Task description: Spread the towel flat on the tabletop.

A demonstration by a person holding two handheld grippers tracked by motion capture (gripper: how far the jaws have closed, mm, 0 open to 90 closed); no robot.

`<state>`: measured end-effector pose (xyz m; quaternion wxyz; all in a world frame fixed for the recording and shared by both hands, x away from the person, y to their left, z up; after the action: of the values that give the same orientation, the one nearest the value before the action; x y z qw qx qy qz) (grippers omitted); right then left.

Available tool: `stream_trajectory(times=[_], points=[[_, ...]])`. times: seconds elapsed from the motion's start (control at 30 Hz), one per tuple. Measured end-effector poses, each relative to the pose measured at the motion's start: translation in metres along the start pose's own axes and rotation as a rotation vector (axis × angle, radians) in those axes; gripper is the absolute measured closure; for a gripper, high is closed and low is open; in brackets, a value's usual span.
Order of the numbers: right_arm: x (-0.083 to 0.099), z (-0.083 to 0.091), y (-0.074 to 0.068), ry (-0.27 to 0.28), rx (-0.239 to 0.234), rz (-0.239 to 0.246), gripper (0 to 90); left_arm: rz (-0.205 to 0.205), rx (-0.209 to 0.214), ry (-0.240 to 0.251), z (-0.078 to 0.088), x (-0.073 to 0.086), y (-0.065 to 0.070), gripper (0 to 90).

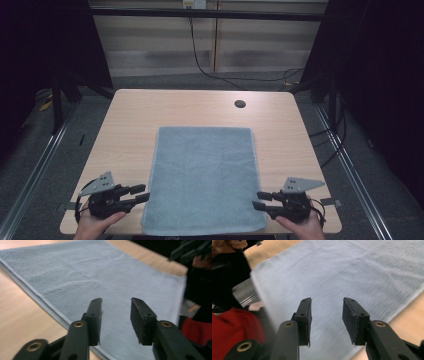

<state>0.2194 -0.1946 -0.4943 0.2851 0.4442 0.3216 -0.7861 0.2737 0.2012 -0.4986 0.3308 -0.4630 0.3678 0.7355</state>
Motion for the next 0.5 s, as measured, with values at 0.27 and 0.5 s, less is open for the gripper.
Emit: stream_trajectory(times=[0.27,0.5], points=[[-0.022,-0.055,0.057,-0.039,0.072,-0.026,49.2,0.024,-0.11,-0.105,-0.055,-0.01,-0.055,48.1],[-0.039,-0.096,0.086,-0.055,0.127,0.0,48.3,0.03,-0.116,-0.111,-0.099,-0.022,-0.075,44.8]])
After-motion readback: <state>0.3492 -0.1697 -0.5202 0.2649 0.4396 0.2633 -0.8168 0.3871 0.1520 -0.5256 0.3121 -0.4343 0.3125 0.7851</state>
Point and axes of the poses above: each handheld gripper's, and its own axes: z roughly backward along the jaws, x roughly out of its underside, y roughly to its right, the point moved 7 cm from there along -z, roughly forward along the jaws, and after that the axes turned 11 degrees about y, right-handed, at the moved point
